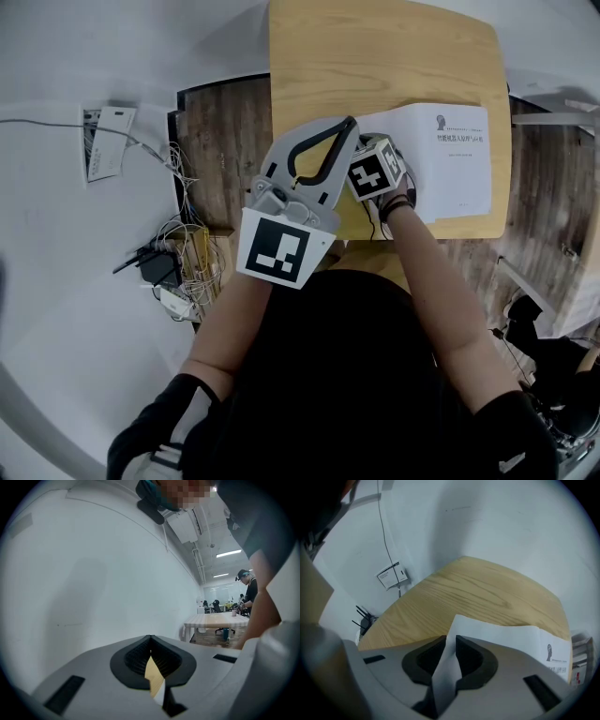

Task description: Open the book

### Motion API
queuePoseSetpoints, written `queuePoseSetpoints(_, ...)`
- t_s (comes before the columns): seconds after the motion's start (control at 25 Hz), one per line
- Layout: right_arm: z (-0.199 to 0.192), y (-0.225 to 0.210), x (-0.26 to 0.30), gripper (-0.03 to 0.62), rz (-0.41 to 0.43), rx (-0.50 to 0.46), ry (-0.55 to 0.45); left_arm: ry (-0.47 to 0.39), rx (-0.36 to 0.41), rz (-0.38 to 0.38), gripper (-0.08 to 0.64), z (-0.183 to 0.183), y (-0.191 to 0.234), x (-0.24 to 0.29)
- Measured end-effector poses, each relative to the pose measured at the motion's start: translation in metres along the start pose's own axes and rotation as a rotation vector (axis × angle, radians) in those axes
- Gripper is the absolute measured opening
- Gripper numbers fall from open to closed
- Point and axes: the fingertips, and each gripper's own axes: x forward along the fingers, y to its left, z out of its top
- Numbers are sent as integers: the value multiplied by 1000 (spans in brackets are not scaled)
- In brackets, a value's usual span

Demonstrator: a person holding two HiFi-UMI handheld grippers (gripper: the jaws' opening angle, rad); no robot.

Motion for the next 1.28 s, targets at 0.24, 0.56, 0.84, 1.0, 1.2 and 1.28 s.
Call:
queuePoseSetpoints(0.24,14,0,5,117,128,296,-36,5,-8,15,7,0,7,3)
queuePoseSetpoints(0.56,25,-1,8,110,81,262,-97,11,2,23,7,-3,12,-1)
queuePoseSetpoints(0.84,25,-6,8,106,57,220,-116,41,-51,61,7,-16,21,-3)
queuePoseSetpoints(1.0,24,-6,9,106,67,212,-119,46,-51,74,8,-17,24,-3)
queuePoseSetpoints(1.2,23,-5,10,106,68,202,-120,53,-51,85,7,-20,27,-6)
queuePoseSetpoints(1.28,24,-6,10,106,63,196,-122,54,-52,91,7,-21,28,-7)
